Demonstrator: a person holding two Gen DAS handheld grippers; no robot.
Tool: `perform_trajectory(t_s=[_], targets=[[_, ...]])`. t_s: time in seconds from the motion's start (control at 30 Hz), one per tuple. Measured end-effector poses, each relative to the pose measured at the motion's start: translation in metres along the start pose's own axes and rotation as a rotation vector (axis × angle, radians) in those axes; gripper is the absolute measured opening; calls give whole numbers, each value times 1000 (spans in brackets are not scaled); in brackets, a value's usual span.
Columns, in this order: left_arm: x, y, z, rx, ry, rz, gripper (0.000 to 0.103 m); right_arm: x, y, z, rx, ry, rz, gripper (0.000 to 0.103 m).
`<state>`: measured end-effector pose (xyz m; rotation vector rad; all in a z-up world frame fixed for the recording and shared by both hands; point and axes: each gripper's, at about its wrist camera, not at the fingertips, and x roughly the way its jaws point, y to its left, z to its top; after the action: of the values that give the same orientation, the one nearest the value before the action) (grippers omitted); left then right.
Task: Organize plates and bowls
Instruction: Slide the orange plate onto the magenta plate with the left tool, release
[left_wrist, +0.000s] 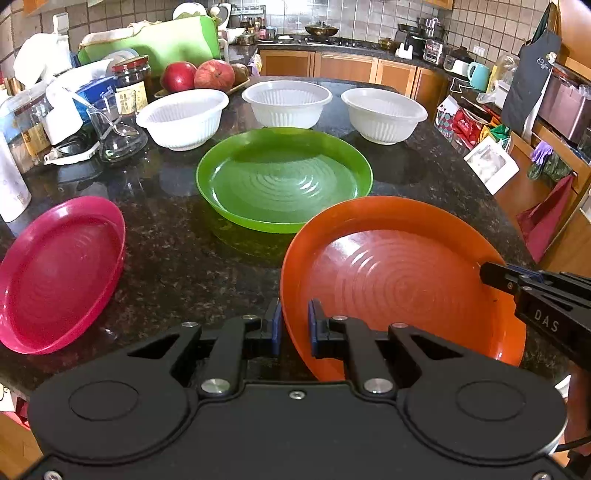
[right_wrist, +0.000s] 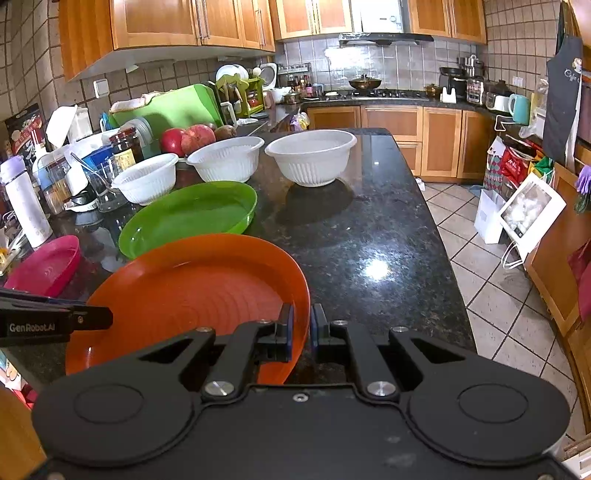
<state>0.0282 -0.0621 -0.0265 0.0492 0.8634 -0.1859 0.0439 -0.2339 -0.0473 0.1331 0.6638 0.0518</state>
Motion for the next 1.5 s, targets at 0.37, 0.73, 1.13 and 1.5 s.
perform_trajectory(t_s=[0.37,0.73,1.13,1.5], targets=[[-12,21,4,-1,-40,10,19,-7,24,6,-18,-26,6,11],[-24,61,7,-15,-69,36,19,-5,69,20,-40,-48,36,11],[-36,129,7,-56,-93,105,19,15,143,32,-87,-47,110,11],[-38,198,6,-82,-97,148,19,39,215,33,-113,-31,154,11]])
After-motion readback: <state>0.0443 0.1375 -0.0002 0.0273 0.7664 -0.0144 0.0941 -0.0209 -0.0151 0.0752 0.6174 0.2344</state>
